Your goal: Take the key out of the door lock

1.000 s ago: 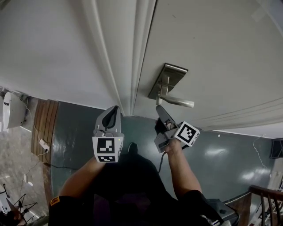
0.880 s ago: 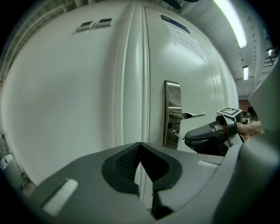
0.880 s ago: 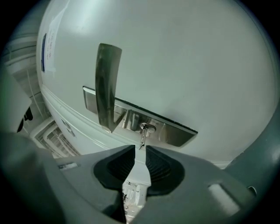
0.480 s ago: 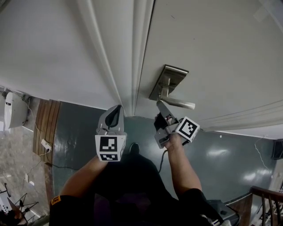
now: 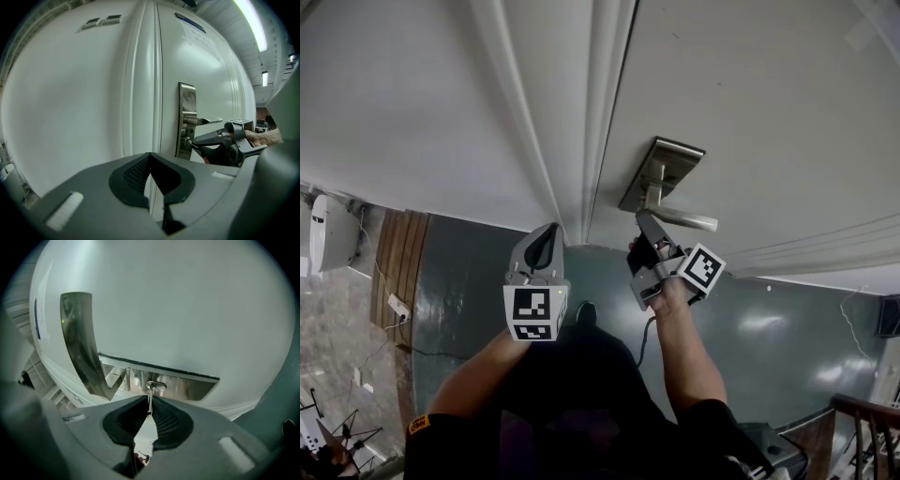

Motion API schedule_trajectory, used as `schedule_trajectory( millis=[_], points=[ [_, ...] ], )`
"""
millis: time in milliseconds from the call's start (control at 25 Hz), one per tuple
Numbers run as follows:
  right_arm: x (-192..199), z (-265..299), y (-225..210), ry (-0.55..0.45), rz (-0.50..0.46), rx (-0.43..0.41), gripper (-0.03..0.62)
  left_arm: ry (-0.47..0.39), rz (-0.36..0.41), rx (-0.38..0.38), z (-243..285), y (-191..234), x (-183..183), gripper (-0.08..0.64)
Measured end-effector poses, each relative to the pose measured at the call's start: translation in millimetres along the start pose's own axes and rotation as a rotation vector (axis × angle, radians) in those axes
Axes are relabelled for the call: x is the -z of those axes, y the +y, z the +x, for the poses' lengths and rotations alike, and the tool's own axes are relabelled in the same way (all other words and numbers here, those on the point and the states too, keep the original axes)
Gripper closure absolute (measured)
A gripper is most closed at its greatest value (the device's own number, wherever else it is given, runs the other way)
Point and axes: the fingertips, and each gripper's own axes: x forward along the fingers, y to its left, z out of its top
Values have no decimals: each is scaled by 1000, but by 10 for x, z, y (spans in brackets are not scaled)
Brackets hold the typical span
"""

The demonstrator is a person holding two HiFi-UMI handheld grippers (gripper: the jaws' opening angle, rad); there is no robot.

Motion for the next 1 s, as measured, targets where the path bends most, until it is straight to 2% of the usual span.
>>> schedule_trajectory(
  millis=[400,800,880,1000],
  points=[
    [88,-127,-1,-49,100,-11,577,-1,-15,18,-71,19,-4,541],
    [306,-430,135,-69,103,-17,577,-3,-34,53,-146,-14,25,541],
    [356,-494,202,-73,70,-13,575,-3,-42,64,-180,-23,25,541],
    [491,-564,358,-64,-86,24,575,-8,-45,82,-250,-11,18,541]
  ],
)
